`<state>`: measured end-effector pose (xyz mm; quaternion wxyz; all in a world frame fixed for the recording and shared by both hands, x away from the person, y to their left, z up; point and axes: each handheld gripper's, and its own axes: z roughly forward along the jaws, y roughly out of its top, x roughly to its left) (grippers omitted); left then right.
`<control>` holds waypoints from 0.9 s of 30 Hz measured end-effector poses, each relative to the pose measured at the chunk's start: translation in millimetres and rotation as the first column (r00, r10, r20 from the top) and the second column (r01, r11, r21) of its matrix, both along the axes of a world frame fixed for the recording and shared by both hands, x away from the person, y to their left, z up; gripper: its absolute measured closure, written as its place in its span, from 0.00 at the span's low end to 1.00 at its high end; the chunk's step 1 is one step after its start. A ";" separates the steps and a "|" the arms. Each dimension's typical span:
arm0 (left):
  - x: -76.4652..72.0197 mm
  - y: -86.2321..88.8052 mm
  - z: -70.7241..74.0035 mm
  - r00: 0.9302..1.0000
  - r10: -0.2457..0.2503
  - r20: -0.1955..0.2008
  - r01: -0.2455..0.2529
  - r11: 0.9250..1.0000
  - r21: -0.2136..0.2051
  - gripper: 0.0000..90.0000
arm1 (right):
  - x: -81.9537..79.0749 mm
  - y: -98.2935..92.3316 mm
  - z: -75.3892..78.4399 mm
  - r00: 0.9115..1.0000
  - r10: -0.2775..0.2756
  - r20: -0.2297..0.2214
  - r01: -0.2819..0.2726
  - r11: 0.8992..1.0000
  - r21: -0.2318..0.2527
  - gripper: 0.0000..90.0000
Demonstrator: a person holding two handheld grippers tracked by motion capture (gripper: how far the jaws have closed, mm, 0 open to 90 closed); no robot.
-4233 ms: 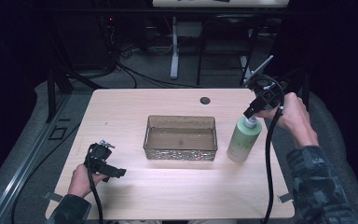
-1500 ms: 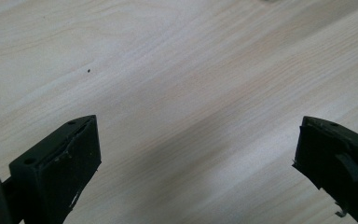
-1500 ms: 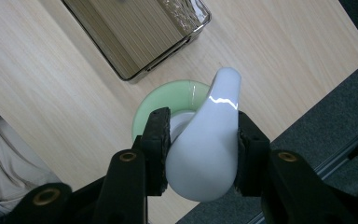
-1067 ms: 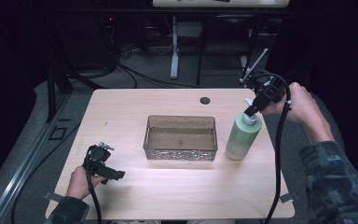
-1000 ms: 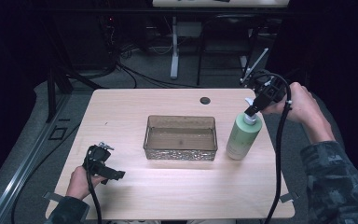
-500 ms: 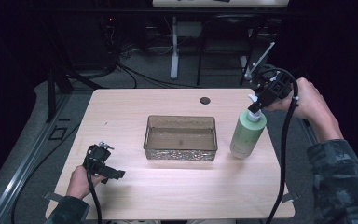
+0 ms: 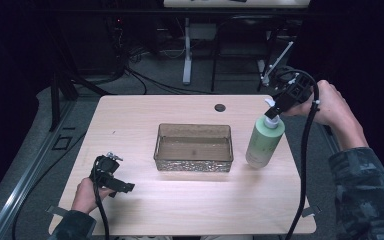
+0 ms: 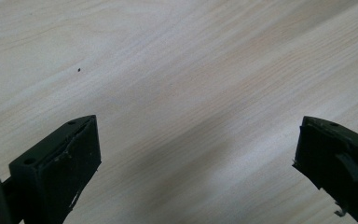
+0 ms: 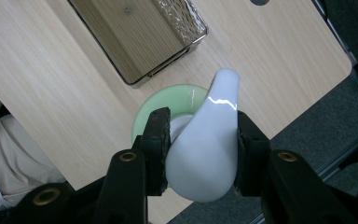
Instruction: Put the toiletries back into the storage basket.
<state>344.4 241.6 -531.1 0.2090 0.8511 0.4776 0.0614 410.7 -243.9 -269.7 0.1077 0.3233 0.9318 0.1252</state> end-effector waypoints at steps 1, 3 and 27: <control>-0.2 0.1 0.2 1.000 0.001 0.000 -0.001 1.000 0.001 0.00 | 0.1 0.1 0.8 1.000 0.003 0.003 -0.003 1.000 -0.003 0.70; -0.7 1.1 0.8 1.000 0.012 0.005 -0.011 1.000 -0.007 0.00 | 0.4 0.0 3.5 1.000 0.002 0.010 -0.002 1.000 0.001 0.70; 1.0 2.9 1.2 1.000 0.009 0.001 -0.009 1.000 -0.015 0.00 | -1.0 10.2 42.0 0.999 0.014 0.051 -0.015 1.000 0.009 0.70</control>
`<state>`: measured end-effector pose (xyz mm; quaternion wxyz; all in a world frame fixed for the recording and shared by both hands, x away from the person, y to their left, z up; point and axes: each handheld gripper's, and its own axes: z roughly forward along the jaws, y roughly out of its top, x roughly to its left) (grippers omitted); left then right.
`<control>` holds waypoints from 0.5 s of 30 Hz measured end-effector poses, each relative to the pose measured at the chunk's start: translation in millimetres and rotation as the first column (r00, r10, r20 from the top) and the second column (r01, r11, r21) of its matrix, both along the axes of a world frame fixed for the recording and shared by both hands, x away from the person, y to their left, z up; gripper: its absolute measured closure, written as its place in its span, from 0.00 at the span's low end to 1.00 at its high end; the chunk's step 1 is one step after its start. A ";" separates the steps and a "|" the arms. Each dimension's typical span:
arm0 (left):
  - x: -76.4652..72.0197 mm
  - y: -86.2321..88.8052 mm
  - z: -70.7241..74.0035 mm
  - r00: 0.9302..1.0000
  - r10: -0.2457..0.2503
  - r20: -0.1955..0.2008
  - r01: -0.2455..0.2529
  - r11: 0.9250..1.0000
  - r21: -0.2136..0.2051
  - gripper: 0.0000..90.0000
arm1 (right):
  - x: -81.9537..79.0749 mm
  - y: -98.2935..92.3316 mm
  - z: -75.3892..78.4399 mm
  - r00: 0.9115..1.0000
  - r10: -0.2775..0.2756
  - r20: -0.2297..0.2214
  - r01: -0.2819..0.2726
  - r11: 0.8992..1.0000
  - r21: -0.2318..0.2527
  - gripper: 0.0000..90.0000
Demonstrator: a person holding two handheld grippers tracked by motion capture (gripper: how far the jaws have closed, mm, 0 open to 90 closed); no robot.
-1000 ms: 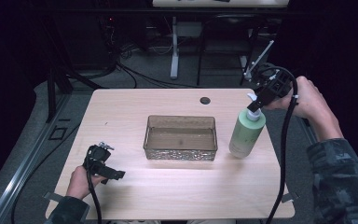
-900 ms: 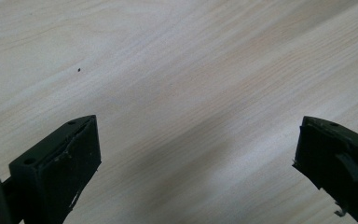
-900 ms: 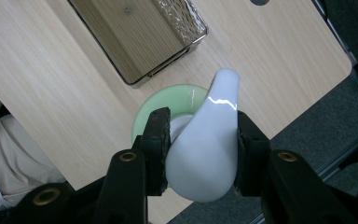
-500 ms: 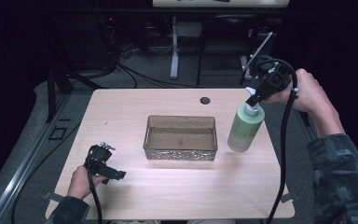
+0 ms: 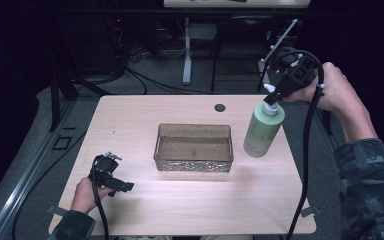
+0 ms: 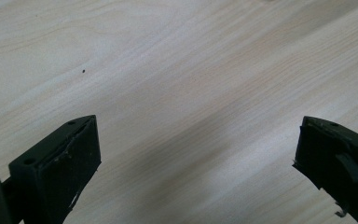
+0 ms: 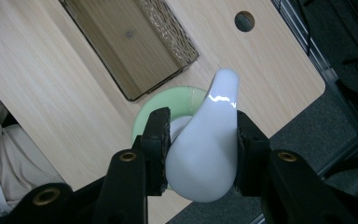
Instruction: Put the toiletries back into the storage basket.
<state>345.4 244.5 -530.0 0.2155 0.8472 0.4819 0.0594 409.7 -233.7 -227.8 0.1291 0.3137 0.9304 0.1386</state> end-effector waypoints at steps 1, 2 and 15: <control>0.0 0.1 0.4 1.000 -0.002 0.000 0.002 1.000 -0.002 0.00 | -0.2 0.3 2.0 1.000 0.000 0.001 0.000 1.000 0.003 0.70; -0.1 -0.1 0.8 1.000 0.001 0.003 -0.001 1.000 -0.004 0.00 | -0.3 0.7 3.1 1.000 0.002 0.000 -0.002 1.000 0.007 0.70; -0.5 2.1 1.7 1.000 0.001 0.004 -0.001 1.000 -0.018 0.00 | -2.0 13.6 21.2 0.999 0.029 0.028 -0.030 1.000 0.009 0.70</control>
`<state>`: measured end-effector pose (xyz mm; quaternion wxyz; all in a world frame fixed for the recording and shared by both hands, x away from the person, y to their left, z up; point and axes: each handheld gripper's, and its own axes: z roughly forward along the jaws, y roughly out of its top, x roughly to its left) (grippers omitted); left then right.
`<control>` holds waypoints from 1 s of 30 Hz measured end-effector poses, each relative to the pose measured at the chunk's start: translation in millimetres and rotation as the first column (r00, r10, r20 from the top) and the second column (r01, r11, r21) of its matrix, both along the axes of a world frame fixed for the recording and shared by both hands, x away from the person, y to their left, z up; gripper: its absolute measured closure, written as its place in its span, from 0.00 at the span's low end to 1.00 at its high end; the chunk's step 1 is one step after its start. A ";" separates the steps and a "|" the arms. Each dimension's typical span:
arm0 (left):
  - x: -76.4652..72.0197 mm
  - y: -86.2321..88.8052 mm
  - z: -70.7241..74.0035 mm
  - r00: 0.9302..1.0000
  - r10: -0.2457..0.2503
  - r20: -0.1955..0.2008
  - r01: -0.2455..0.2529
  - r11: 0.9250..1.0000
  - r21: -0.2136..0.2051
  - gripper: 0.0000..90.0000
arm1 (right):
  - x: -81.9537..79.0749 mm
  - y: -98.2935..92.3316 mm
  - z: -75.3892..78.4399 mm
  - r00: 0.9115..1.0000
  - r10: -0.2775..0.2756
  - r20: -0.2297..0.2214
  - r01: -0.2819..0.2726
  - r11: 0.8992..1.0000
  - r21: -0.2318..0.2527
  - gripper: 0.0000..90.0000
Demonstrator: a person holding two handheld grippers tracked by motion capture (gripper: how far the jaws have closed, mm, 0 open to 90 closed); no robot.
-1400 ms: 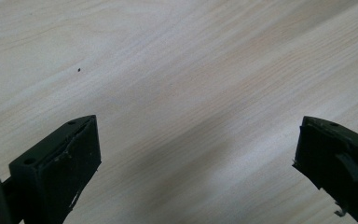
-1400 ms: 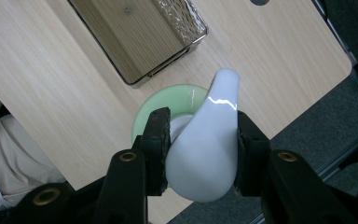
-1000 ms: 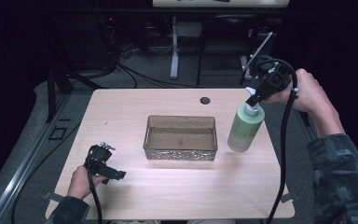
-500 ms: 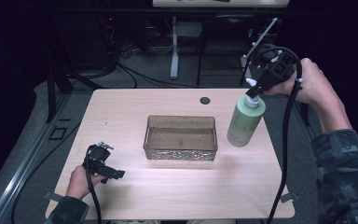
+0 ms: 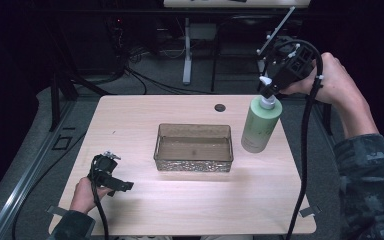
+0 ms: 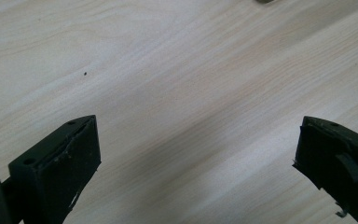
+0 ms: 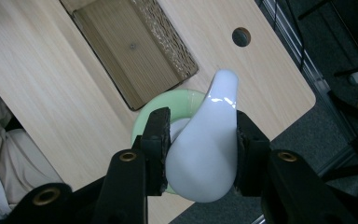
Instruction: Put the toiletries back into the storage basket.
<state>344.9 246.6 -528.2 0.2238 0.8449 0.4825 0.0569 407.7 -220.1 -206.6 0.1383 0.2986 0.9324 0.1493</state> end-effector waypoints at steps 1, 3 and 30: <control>0.0 0.0 0.0 1.000 0.000 0.000 0.000 1.000 0.000 0.00 | 0.0 0.5 0.9 1.000 0.002 0.002 -0.002 1.000 -0.002 0.70; 0.2 -0.5 -0.4 1.000 0.000 0.000 0.000 1.000 -0.003 0.00 | -0.2 2.7 3.9 1.000 0.007 0.004 -0.007 1.000 0.006 0.70; 1.1 0.1 -0.1 1.000 -0.014 0.000 0.014 1.000 -0.019 0.00 | 2.9 36.2 11.2 0.997 0.070 0.017 -0.070 0.997 0.008 0.70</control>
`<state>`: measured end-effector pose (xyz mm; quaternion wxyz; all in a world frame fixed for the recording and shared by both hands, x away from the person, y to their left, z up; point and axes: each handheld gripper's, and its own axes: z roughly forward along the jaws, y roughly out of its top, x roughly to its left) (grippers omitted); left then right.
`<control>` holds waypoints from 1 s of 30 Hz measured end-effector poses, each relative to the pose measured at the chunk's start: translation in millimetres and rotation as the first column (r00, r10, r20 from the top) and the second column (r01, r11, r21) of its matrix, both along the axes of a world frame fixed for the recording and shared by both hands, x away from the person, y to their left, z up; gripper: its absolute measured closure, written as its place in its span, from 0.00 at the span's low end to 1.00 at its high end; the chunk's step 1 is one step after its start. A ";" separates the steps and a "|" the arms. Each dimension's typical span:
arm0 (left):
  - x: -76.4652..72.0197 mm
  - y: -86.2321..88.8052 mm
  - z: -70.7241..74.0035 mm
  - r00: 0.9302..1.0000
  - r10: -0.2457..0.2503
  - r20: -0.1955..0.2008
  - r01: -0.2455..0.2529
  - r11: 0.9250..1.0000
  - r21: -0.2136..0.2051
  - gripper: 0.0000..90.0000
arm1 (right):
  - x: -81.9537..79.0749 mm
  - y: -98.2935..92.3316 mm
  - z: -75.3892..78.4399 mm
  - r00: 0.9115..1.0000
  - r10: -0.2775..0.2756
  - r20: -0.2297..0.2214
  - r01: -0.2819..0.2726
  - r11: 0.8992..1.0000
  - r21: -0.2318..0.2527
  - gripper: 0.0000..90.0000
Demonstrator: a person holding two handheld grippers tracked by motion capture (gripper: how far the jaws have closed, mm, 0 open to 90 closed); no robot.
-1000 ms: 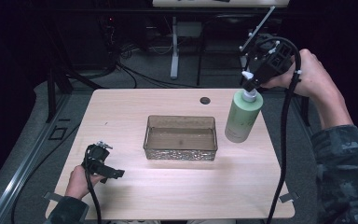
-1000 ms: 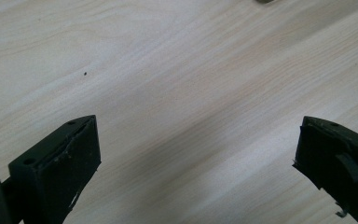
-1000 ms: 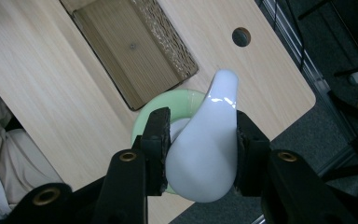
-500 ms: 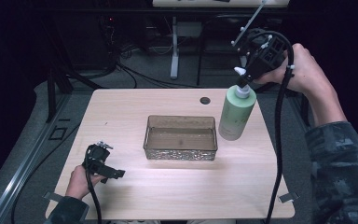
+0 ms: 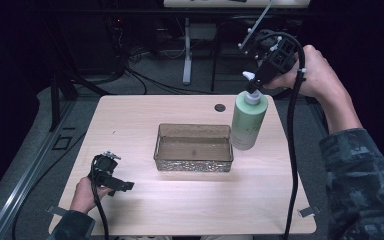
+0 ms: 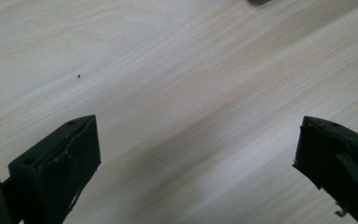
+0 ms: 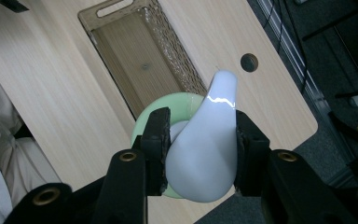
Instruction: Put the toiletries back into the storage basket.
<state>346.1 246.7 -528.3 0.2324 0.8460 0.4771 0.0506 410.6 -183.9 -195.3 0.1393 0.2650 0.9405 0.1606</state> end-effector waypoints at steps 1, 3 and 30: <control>0.0 0.0 0.0 1.000 0.000 0.000 0.000 1.000 0.000 0.00 | 0.1 1.7 -0.3 1.000 0.001 -0.003 -0.001 1.000 -0.001 0.70; 0.7 -0.3 -0.1 1.000 -0.002 -0.001 0.002 1.000 -0.001 0.00 | 0.8 5.9 -1.2 1.000 0.011 -0.007 -0.011 1.000 -0.010 0.70; 0.8 0.9 -4.0 1.000 -0.001 -0.011 0.001 1.000 0.002 0.00 | 10.2 39.6 -10.2 0.998 0.062 0.007 -0.062 0.998 0.020 0.70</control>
